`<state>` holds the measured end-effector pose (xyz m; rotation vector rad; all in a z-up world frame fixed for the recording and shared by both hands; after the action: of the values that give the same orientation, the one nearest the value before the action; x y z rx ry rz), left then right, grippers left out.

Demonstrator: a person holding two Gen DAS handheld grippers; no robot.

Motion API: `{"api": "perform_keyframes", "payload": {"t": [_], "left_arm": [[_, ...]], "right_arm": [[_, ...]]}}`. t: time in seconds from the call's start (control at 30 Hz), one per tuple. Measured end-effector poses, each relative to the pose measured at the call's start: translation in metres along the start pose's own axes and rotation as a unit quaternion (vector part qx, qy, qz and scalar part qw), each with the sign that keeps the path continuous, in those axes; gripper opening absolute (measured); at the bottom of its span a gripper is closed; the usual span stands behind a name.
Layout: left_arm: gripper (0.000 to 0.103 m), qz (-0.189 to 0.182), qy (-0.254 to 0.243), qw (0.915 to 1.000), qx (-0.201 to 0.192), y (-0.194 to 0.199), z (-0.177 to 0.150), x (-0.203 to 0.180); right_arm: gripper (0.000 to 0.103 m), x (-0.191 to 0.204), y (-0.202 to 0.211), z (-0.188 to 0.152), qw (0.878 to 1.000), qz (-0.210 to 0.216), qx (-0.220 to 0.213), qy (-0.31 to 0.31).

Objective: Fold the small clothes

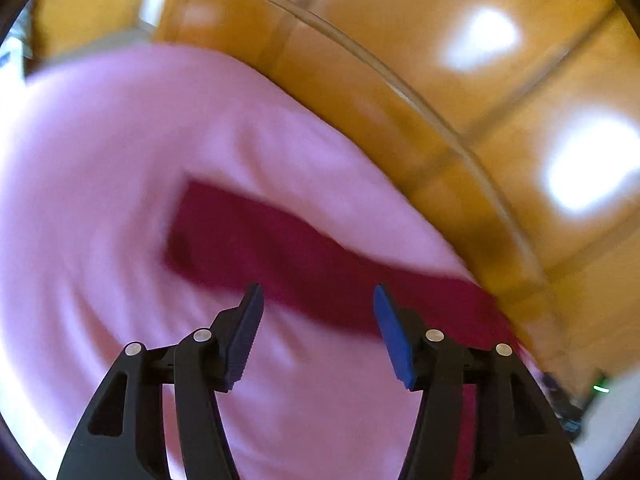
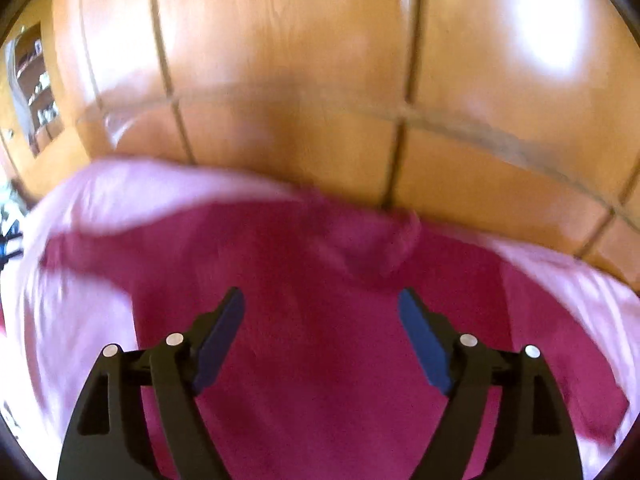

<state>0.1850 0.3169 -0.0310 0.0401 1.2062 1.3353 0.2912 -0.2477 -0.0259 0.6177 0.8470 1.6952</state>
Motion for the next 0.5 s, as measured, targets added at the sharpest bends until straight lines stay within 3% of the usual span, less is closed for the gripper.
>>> {"api": "perform_keyframes", "payload": {"t": [0.1,0.23,0.27,0.4,0.5], "left_arm": [[0.056,-0.093,-0.042,0.9924,0.07,-0.004,-0.064,-0.022],[0.056,-0.175,-0.072,0.9698,0.154,-0.018,-0.151,-0.054],[0.056,-0.197,-0.077,0.961,0.178,-0.024,-0.175,-0.065],[0.056,-0.233,-0.085,0.9402,0.233,-0.047,-0.24,-0.097],[0.056,-0.249,-0.078,0.9343,0.243,-0.054,-0.27,-0.113]], "right_arm": [[0.079,-0.032,0.024,-0.064,0.999,-0.013,0.035,-0.006],[0.08,-0.078,0.054,-0.137,0.994,-0.02,0.083,-0.062],[0.081,-0.09,0.061,-0.155,0.992,-0.017,0.095,-0.084],[0.081,-0.119,0.082,-0.211,0.981,-0.009,0.126,-0.148],[0.08,-0.119,0.09,-0.24,0.973,0.032,0.141,-0.182]]}}
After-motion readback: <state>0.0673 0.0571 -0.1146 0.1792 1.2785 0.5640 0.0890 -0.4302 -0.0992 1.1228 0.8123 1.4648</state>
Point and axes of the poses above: each gripper's, at about its wrist camera, not at the fingertips, and y roughly against the way its jaws point, x to its left, z to its top, the point moved 4 cm from there along -y, roughly the way its jaws point, and after that the axes turned 5 degrees about -z, right-handed, at the moved point
